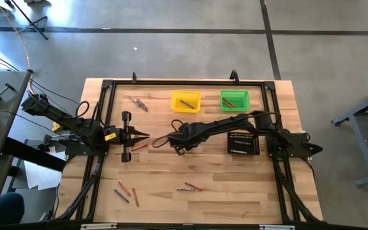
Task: Sort crayons
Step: Put the gray crayon into the black bin
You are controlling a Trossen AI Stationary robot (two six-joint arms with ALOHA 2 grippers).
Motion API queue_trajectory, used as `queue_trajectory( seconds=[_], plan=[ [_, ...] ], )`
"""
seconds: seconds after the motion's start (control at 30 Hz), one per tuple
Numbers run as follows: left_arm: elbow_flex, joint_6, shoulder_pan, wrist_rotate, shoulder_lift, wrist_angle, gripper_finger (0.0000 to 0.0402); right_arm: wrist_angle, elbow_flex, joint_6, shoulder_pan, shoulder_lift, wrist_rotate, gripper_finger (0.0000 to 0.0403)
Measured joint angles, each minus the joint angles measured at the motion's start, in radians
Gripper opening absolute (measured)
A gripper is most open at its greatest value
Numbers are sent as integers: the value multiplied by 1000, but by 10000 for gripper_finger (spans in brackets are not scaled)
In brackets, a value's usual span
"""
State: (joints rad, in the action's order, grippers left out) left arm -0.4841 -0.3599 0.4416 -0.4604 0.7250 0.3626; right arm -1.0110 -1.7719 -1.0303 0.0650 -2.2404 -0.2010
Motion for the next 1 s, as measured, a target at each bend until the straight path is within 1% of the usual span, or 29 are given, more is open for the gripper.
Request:
queue_trajectory(
  seconds=[0.13,0.37,0.5,1.0],
  plan=[
    [0,0,0,0,0,0,10,6,-16,0,0,-8,-12,121],
    [0,0,0,0,0,0,10,-50,-16,-28,0,-8,-36,121],
    [0,0,0,0,0,0,10,-50,-16,-52,0,-8,-38,121],
    [0,15,0,0,0,-12,10,-50,-16,-258,10,-9,-64,121]
  ],
)
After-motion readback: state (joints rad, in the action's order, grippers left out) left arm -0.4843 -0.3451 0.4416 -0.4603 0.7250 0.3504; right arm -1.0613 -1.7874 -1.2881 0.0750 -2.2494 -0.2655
